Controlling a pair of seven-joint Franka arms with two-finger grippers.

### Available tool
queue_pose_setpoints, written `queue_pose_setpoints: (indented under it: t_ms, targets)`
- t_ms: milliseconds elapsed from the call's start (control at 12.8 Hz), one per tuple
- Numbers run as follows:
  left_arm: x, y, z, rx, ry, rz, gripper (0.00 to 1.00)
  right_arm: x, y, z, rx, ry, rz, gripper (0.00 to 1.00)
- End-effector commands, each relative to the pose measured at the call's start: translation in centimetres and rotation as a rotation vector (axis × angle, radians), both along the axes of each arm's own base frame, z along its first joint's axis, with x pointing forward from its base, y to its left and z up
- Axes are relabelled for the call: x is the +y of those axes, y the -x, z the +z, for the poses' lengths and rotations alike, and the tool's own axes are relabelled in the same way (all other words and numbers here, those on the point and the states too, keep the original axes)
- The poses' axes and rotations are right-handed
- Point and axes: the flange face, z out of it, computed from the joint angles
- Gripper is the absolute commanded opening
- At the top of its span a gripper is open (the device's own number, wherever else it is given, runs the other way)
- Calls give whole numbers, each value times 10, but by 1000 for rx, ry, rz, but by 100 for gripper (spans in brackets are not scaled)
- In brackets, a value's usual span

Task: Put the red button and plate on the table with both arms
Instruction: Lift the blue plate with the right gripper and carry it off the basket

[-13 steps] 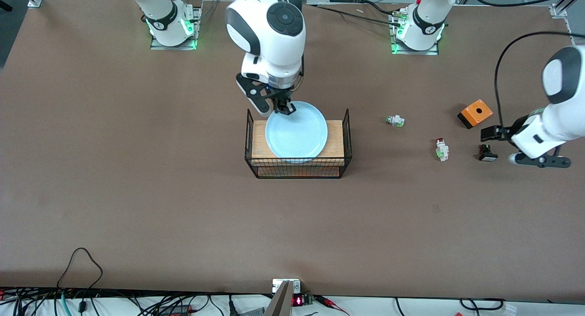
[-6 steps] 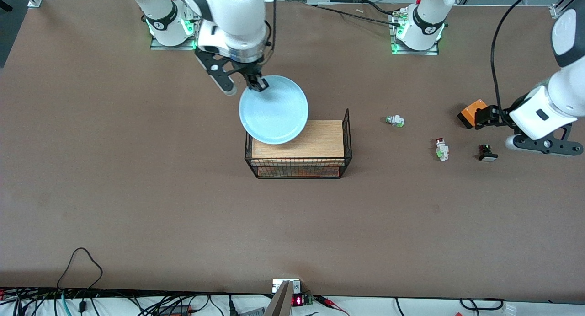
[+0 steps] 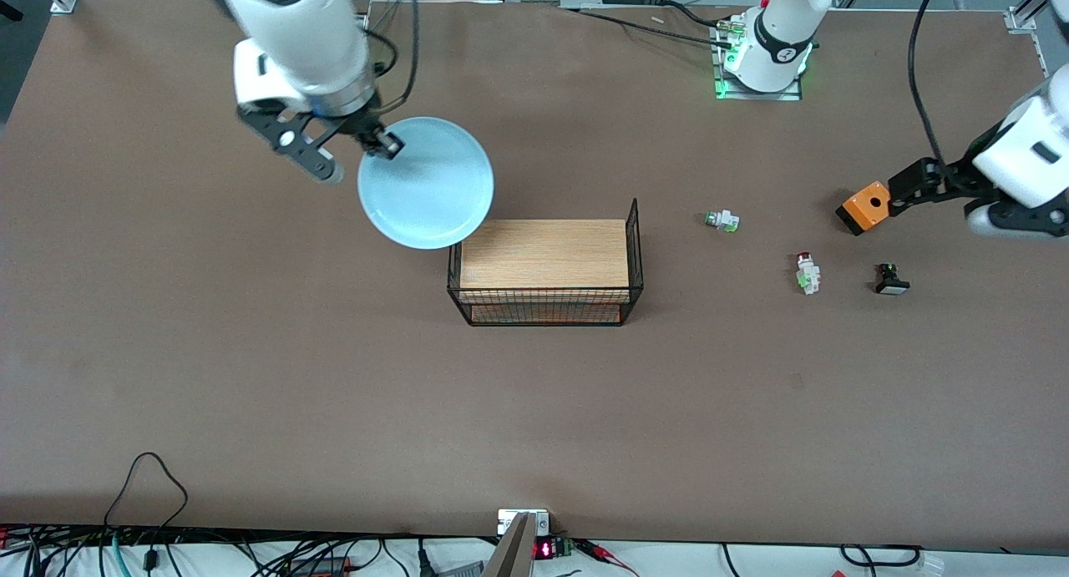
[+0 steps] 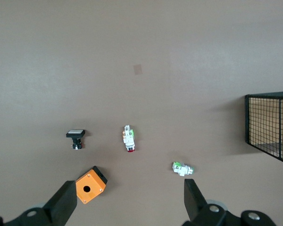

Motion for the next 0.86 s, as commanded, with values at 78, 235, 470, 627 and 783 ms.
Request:
queue_pose_setpoints:
  t_ms: [78, 235, 470, 627, 783]
  targets:
    - [-1, 4, 4, -24, 24, 13, 100, -114, -48, -1, 44, -80, 176, 0]
    - [4, 6, 0, -13, 57, 34, 100, -167, -65, -10, 67, -113, 254, 0]
    - [5, 13, 3, -25, 62, 47, 100, -241, -95, -41, 77, -145, 308, 0]
    - [10, 20, 2, -48, 58, 58, 100, -262, -109, -64, 78, -168, 384, 0]
    - [9, 19, 4, -55, 59, 69, 100, -290, -124, -87, 57, -180, 386, 0]
